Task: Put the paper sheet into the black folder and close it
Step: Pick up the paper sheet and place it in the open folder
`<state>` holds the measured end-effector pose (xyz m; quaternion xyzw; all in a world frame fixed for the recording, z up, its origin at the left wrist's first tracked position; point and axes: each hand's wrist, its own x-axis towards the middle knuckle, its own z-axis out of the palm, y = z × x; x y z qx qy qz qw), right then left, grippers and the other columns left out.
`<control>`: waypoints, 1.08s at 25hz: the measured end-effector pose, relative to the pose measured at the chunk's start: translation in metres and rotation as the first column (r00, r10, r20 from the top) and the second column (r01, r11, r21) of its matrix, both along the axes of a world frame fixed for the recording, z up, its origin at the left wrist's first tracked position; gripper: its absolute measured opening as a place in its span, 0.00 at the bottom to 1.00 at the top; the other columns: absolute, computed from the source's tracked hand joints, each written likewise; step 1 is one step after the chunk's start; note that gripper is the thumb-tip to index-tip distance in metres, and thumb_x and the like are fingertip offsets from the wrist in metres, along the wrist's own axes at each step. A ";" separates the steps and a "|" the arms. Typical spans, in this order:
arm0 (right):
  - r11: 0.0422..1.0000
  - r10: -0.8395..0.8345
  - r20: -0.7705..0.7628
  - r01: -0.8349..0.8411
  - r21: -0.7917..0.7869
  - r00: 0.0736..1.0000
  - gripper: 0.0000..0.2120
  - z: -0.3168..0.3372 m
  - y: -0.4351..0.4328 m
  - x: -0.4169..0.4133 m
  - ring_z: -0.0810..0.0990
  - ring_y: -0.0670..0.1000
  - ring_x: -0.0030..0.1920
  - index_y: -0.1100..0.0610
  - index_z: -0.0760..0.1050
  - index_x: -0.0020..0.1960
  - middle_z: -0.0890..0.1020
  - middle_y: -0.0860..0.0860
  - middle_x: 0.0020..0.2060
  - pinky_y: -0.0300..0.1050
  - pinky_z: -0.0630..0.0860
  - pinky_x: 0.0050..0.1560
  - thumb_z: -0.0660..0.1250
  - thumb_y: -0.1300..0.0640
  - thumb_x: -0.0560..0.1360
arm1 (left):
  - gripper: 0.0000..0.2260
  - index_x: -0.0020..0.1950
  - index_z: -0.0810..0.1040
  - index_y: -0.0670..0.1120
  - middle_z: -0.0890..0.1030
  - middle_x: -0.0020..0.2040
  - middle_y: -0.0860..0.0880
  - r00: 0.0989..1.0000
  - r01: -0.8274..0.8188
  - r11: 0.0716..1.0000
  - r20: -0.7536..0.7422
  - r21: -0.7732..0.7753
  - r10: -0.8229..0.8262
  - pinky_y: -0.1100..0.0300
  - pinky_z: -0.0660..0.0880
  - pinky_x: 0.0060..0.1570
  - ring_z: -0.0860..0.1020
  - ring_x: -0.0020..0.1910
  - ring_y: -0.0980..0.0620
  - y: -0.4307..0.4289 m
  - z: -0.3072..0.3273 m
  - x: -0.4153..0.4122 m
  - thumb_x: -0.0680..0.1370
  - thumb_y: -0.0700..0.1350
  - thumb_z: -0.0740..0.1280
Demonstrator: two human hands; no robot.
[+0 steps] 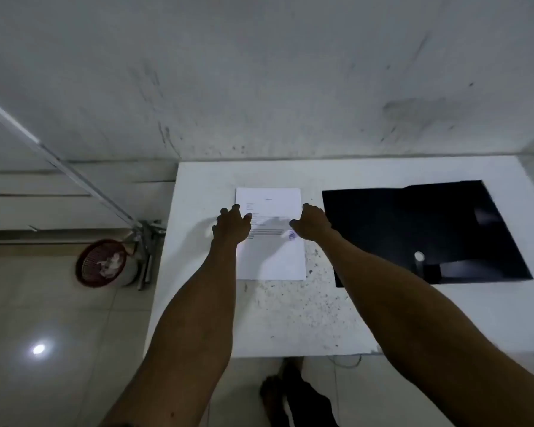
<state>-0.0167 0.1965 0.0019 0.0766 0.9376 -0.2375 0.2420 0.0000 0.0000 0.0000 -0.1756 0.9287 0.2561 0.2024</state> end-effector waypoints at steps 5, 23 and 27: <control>0.979 -0.191 0.101 0.196 -0.050 0.976 0.21 -0.050 -0.010 -0.008 0.73 0.63 0.65 0.67 0.67 0.66 0.73 0.64 0.65 0.52 0.72 0.63 0.62 0.58 0.77 | 0.28 0.79 0.52 0.49 0.60 0.76 0.36 0.983 -0.152 0.988 0.102 0.011 0.150 0.39 0.64 0.70 0.66 0.72 0.35 0.003 -0.058 -0.005 0.80 0.46 0.56; 0.789 -0.563 0.109 0.573 -0.223 0.819 0.15 -0.069 -0.019 -0.013 0.82 0.61 0.58 0.67 0.77 0.60 0.82 0.62 0.58 0.49 0.80 0.54 0.67 0.60 0.77 | 0.08 0.38 0.79 0.38 0.82 0.43 0.37 0.869 -0.489 0.809 0.103 0.325 0.484 0.56 0.75 0.44 0.82 0.47 0.37 -0.009 -0.074 -0.022 0.73 0.34 0.61; 0.789 -0.564 0.044 0.554 -0.264 0.824 0.14 -0.045 0.003 -0.008 0.81 0.62 0.59 0.66 0.80 0.58 0.82 0.63 0.57 0.51 0.80 0.58 0.67 0.60 0.76 | 0.05 0.35 0.78 0.37 0.81 0.37 0.38 0.891 -0.445 0.818 0.095 0.364 0.443 0.52 0.80 0.44 0.82 0.41 0.40 -0.007 -0.065 -0.014 0.71 0.35 0.67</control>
